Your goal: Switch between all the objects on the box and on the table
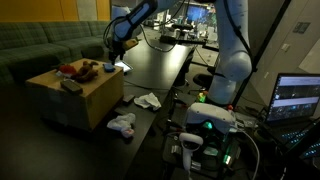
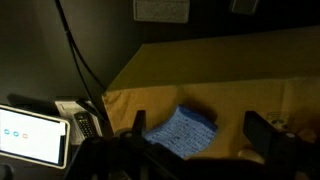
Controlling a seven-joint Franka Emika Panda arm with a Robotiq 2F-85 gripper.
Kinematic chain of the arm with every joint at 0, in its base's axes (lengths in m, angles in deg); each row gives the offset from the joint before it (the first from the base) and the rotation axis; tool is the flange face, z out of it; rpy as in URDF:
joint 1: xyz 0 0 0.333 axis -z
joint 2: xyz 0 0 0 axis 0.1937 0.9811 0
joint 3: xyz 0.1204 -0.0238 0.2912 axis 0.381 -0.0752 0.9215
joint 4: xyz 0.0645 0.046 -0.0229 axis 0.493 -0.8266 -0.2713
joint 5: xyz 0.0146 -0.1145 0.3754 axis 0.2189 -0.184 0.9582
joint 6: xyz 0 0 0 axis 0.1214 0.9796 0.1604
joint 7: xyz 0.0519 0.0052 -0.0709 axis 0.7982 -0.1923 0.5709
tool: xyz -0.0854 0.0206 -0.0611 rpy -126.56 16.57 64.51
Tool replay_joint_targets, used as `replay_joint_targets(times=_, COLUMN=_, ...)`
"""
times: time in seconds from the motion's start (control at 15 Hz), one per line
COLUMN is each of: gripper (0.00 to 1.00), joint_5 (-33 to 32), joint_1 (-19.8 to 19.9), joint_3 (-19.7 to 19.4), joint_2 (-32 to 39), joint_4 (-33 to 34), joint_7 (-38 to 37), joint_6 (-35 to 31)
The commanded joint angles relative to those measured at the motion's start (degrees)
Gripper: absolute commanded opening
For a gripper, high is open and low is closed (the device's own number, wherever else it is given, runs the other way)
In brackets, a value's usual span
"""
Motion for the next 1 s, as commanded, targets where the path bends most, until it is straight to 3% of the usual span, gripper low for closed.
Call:
replay_joint_targets(times=0.0, gripper=1.0, joint_5=-0.12, joint_1=0.43, joint_3=-0.82, joint_2=10.74, joint_4=14.37, joint_7=-5.31, joint_6=2.17)
replay_joint_targets(times=0.93, gripper=1.0, joint_5=4.68, joint_1=5.96, joint_3=-0.3, joint_2=37.1, joint_4=52.89, joint_7=-11.33, joint_6=14.61)
